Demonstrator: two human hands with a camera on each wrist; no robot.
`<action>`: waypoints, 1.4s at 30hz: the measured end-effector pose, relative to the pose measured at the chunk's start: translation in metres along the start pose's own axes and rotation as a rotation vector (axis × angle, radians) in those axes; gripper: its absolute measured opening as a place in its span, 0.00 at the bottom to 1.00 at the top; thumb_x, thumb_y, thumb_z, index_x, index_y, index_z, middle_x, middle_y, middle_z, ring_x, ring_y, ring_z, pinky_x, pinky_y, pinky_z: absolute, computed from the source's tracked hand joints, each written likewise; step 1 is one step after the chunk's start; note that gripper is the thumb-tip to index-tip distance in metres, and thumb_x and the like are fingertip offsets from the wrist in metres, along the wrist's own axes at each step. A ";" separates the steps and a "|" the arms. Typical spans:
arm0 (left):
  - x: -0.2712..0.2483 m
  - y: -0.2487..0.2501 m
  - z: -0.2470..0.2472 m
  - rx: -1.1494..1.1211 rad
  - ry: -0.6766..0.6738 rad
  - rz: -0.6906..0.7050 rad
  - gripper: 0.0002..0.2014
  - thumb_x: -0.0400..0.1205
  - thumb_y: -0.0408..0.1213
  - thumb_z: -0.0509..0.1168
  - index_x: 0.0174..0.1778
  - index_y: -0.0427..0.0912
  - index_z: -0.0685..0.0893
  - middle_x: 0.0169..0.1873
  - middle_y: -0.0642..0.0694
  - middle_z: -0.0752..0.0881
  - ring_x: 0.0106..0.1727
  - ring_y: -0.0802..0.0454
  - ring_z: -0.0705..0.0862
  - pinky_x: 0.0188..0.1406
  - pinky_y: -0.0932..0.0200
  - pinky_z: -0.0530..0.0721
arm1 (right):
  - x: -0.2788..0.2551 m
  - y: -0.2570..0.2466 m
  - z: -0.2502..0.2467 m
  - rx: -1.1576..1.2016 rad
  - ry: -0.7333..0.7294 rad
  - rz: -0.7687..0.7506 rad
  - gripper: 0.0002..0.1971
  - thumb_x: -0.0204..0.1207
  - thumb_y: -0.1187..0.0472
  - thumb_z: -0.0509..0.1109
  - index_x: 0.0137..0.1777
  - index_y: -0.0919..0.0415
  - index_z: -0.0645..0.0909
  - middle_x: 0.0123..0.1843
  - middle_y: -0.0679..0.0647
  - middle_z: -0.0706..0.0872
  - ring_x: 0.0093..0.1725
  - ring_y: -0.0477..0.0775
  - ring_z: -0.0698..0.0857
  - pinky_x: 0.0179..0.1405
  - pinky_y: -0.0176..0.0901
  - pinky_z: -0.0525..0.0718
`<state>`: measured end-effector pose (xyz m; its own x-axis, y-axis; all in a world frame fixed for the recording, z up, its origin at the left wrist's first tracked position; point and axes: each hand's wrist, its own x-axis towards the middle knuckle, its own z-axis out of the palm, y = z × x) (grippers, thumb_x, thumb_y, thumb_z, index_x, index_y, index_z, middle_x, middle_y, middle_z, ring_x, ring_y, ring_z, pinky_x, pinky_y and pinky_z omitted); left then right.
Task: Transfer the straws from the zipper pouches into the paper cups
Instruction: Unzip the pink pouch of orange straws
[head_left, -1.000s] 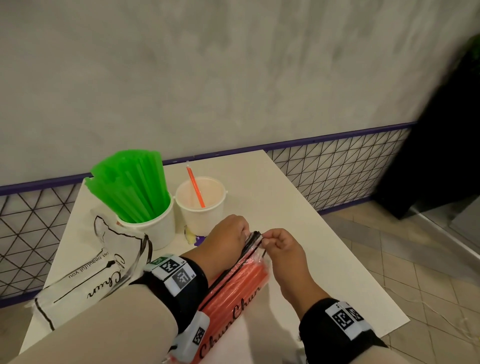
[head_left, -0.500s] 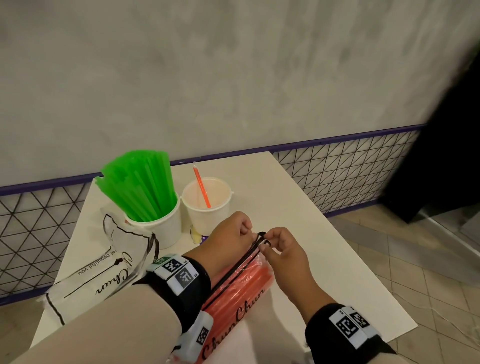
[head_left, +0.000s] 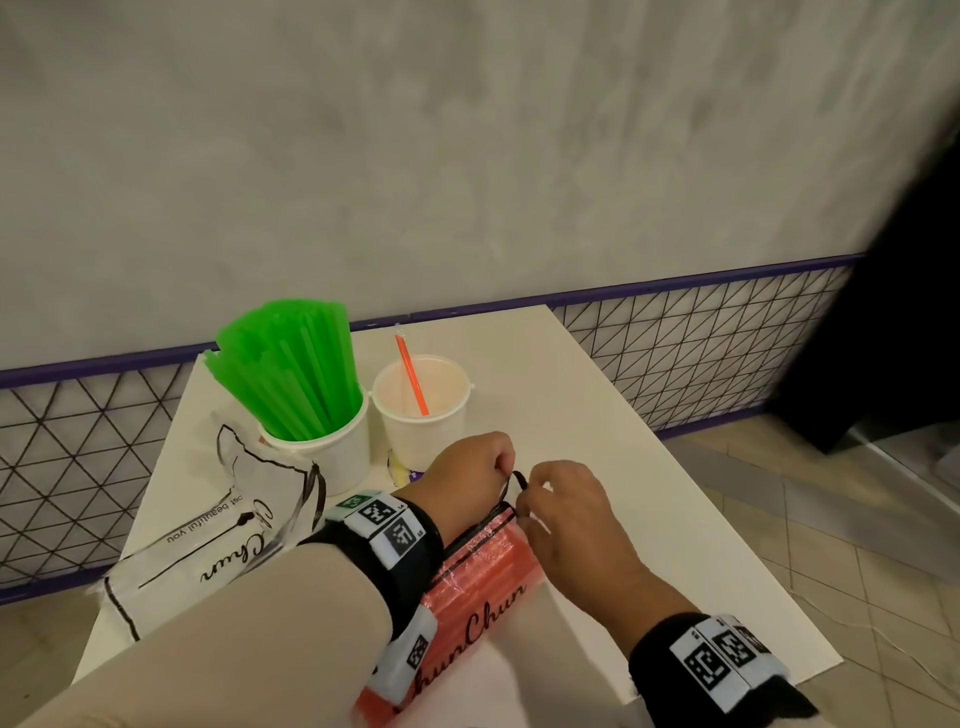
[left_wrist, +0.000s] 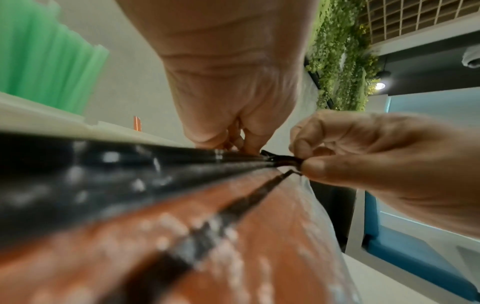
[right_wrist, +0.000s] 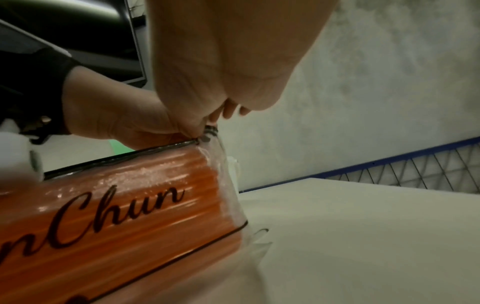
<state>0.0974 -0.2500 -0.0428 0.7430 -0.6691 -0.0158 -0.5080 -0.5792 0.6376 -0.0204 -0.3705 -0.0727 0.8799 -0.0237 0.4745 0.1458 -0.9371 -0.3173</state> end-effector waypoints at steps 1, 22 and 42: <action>0.000 -0.001 0.001 0.002 -0.016 0.002 0.13 0.75 0.23 0.58 0.37 0.47 0.78 0.32 0.53 0.79 0.38 0.52 0.77 0.34 0.64 0.73 | -0.002 -0.001 -0.003 0.015 -0.066 -0.054 0.02 0.70 0.61 0.70 0.41 0.54 0.83 0.45 0.47 0.81 0.46 0.51 0.76 0.49 0.41 0.75; 0.016 0.010 -0.005 0.084 -0.247 -0.206 0.17 0.72 0.30 0.70 0.55 0.48 0.81 0.39 0.51 0.81 0.35 0.55 0.81 0.30 0.62 0.75 | 0.027 -0.024 0.011 0.024 -0.394 0.438 0.09 0.82 0.58 0.66 0.49 0.60 0.86 0.42 0.50 0.74 0.35 0.50 0.75 0.25 0.30 0.61; -0.032 -0.012 -0.021 0.141 -0.342 -0.087 0.13 0.82 0.37 0.63 0.55 0.53 0.90 0.54 0.55 0.89 0.54 0.54 0.85 0.58 0.59 0.81 | 0.019 -0.044 -0.004 -0.291 -0.596 0.141 0.16 0.75 0.72 0.61 0.57 0.55 0.79 0.37 0.50 0.70 0.40 0.59 0.77 0.27 0.43 0.67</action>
<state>0.0885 -0.2118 -0.0332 0.6100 -0.7174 -0.3366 -0.5219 -0.6833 0.5106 -0.0118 -0.3309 -0.0457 0.9928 -0.0344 -0.1151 -0.0426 -0.9967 -0.0691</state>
